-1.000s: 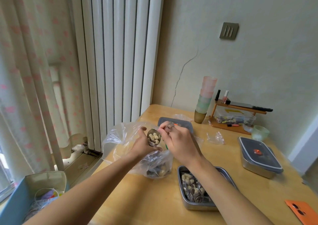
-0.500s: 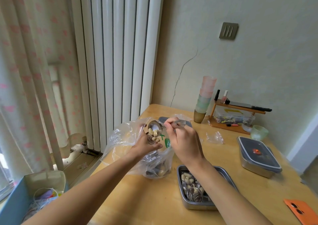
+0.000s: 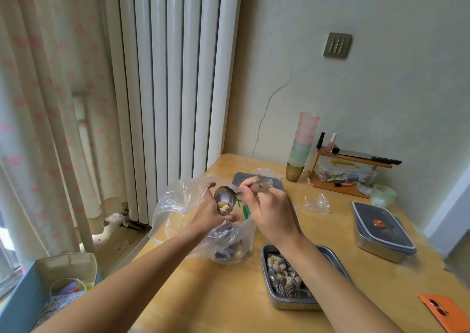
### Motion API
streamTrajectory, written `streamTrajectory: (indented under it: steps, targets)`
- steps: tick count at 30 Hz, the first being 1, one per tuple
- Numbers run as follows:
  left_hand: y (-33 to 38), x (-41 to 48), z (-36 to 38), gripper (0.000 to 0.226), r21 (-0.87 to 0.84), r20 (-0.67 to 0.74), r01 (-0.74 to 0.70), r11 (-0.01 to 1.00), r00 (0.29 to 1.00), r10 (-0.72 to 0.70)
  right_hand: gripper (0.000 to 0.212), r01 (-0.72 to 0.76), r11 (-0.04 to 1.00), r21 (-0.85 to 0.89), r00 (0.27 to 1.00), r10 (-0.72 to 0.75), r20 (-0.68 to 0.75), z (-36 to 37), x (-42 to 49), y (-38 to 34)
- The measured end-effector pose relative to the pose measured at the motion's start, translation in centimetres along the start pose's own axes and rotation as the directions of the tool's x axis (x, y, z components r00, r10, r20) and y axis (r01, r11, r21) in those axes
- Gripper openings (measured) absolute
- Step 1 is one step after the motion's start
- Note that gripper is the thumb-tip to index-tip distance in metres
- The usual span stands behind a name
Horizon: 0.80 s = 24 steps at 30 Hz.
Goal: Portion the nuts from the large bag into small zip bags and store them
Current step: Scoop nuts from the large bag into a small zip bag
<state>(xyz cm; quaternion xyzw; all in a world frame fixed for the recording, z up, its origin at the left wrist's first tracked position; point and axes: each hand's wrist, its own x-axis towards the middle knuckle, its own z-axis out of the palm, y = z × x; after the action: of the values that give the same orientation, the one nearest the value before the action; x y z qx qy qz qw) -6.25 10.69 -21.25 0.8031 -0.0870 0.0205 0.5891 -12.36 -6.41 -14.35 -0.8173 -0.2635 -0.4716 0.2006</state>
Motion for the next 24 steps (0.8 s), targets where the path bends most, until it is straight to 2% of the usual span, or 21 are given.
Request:
streamTrajectory:
  steps: [3,4,7,9,11,13,15,18,20,24]
  targets:
    - [0.1,0.1,0.1,0.085,-0.016,0.045,-0.004,1.000,0.999,0.005,0.055,-0.027,0.999,-0.027,0.999,0.026,-0.021,-0.1,-0.1,0.3]
    - [0.1,0.1,0.0,0.083,-0.006,0.056,-0.007,1.000,0.998,0.007,0.055,-0.028,1.000,-0.013,1.000,0.028,-0.014,0.0,-0.1,0.4]
    - [-0.3,0.3,-0.3,0.114,0.049,0.005,-0.046,0.998,0.999,0.046,0.055,-0.030,0.998,0.050,0.999,0.029,0.023,0.0,-0.3,0.4]
    - [-0.4,0.2,-0.3,0.117,0.032,0.011,-0.046,0.998,0.999,0.045,0.053,-0.025,0.998,0.054,1.000,0.025,-0.002,-0.2,-0.3,0.2]
    - [-0.5,0.4,-0.2,0.100,-0.001,0.030,-0.034,0.999,0.999,0.034,0.048,-0.018,0.999,0.051,1.000,0.020,-0.025,-0.3,-0.4,0.2]
    - [-0.2,0.4,-0.2,0.069,0.022,0.075,-0.015,1.000,0.997,0.014,0.043,0.003,0.998,0.056,1.000,-0.002,-0.016,-0.1,-0.5,0.3]
    - [-0.5,0.5,-0.2,0.055,0.035,0.101,-0.006,0.999,0.995,0.002,0.040,0.014,0.998,0.060,1.000,-0.014,-0.006,0.0,-0.7,0.3]
    - [-1.0,0.5,-0.4,0.056,0.055,0.066,0.009,0.998,0.998,-0.012,0.039,0.016,0.998,0.059,0.999,-0.014,-0.036,-0.2,-0.6,0.0]
    - [-1.0,0.5,-0.5,0.059,0.061,0.066,-0.020,0.998,0.998,0.016,0.040,0.035,0.997,0.071,0.999,-0.035,-0.003,-0.2,-0.5,-0.1]
    - [-1.0,0.3,-0.7,0.103,0.060,0.005,-0.036,0.998,0.999,0.036,0.042,0.029,0.995,0.091,1.000,-0.030,0.007,0.0,-0.7,-0.1]
